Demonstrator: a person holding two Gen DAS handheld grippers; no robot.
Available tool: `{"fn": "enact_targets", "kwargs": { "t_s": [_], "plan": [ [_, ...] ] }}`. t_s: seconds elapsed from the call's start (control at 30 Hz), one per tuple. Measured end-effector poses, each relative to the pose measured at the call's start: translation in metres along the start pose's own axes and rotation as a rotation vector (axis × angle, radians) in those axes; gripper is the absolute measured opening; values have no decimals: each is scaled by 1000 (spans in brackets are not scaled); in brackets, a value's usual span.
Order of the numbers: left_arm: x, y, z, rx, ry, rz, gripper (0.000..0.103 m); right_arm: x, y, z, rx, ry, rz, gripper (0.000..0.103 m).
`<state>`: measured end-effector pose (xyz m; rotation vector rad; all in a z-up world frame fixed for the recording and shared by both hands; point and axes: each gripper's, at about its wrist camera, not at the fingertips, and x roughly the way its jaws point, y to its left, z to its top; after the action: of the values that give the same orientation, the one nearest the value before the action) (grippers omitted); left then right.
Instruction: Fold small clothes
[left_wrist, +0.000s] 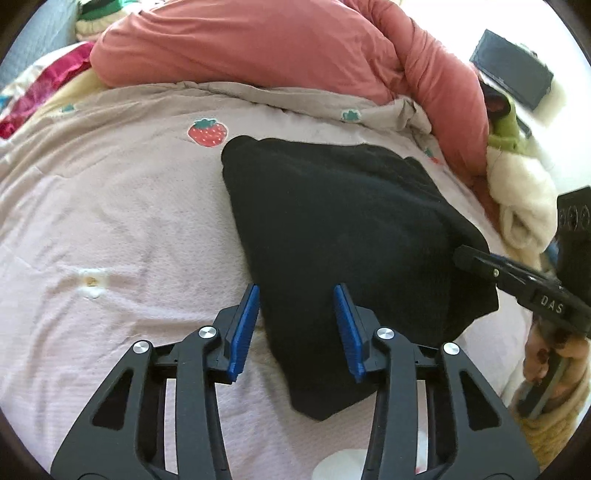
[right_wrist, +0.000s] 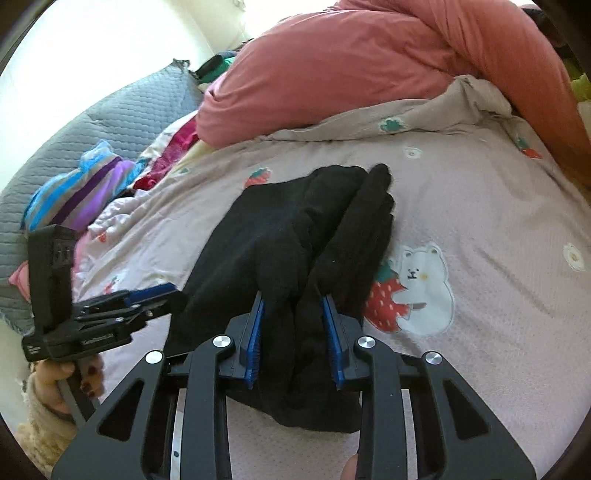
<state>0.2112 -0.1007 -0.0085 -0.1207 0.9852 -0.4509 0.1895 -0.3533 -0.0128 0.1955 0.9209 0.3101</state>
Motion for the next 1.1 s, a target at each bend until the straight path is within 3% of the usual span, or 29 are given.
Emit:
{"fn": "enact_targets", "kwargs": {
  "t_s": [0.07, 0.43, 0.63, 0.8, 0.9, 0.97, 1.03, 1.1],
  "plan": [
    [4, 0, -4, 4, 11, 0, 44, 11, -7, -8, -4, 39, -71, 32],
    [9, -2, -14, 28, 12, 36, 51, 18, -16, -42, 68, 35, -116, 56],
    [8, -1, -17, 24, 13, 40, 54, 14, -6, -51, 25, 2, -188, 59],
    [9, 2, -17, 7, 16, 43, 57, 18, -3, -56, 36, 18, -189, 60],
    [4, 0, -16, 9, 2, 51, 57, 6, 4, -56, 15, -24, -214, 62],
    [-3, -2, -16, 14, -13, 56, 57, -8, 8, -55, 12, -69, -220, 75],
    [-12, -5, -17, 19, -38, 57, 57, -25, 13, -56, 6, -128, -220, 81],
    [-22, -7, -18, 23, -61, 57, 63, -43, 19, -58, -11, -188, -232, 89]
  ]
}}
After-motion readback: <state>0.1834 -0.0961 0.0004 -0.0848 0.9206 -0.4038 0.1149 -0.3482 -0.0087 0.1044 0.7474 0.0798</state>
